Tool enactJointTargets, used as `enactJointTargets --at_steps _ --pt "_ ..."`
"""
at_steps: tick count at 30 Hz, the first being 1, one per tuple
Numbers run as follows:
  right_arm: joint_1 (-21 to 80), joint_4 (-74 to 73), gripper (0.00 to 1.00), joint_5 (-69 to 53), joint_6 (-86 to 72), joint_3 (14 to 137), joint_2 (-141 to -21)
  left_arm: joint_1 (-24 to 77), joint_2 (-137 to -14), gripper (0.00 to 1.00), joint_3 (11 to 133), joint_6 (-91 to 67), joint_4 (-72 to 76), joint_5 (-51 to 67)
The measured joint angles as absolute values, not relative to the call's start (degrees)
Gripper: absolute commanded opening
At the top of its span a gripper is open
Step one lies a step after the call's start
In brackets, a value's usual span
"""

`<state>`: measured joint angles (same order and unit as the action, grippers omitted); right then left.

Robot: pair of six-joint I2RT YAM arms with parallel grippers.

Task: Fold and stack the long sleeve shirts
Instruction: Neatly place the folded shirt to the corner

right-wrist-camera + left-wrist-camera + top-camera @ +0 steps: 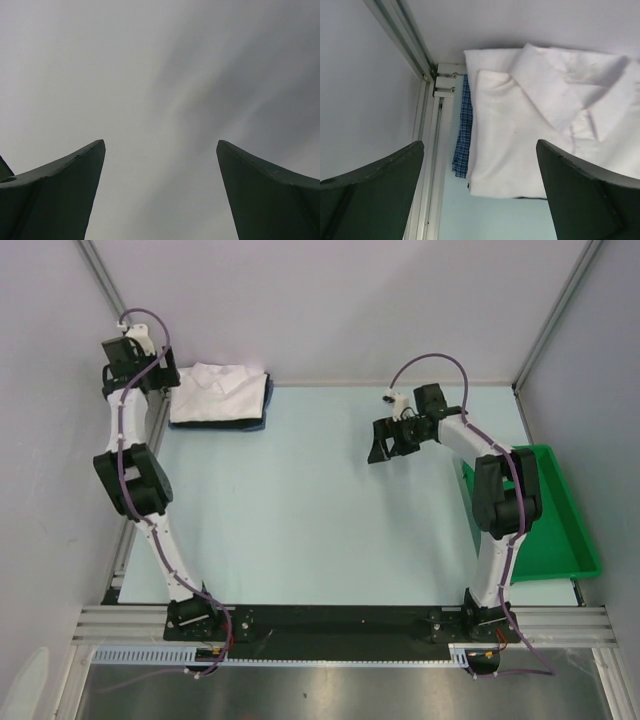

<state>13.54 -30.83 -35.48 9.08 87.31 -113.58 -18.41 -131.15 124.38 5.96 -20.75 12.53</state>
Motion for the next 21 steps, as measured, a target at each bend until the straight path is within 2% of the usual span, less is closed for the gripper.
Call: enactJointTargets --at_steps 6,11,16,21 --pt "7.9 -30.2 1.00 -35.7 8.6 88.8 -111.3 -17.3 -118.3 1.00 119.5 6.2 -26.9 16.0" --pt "3.9 -29.6 1.00 -36.4 7.6 88.8 -107.1 -12.3 -110.9 0.99 114.7 9.6 -33.4 18.6" --pt "0.9 -28.4 1.00 -37.3 7.1 82.5 -100.1 -4.5 -104.8 0.99 100.3 11.2 -38.3 22.2" --pt "-0.8 -27.4 1.00 -37.8 7.6 69.4 -92.3 0.7 -97.3 1.00 82.2 11.8 -39.2 23.7"
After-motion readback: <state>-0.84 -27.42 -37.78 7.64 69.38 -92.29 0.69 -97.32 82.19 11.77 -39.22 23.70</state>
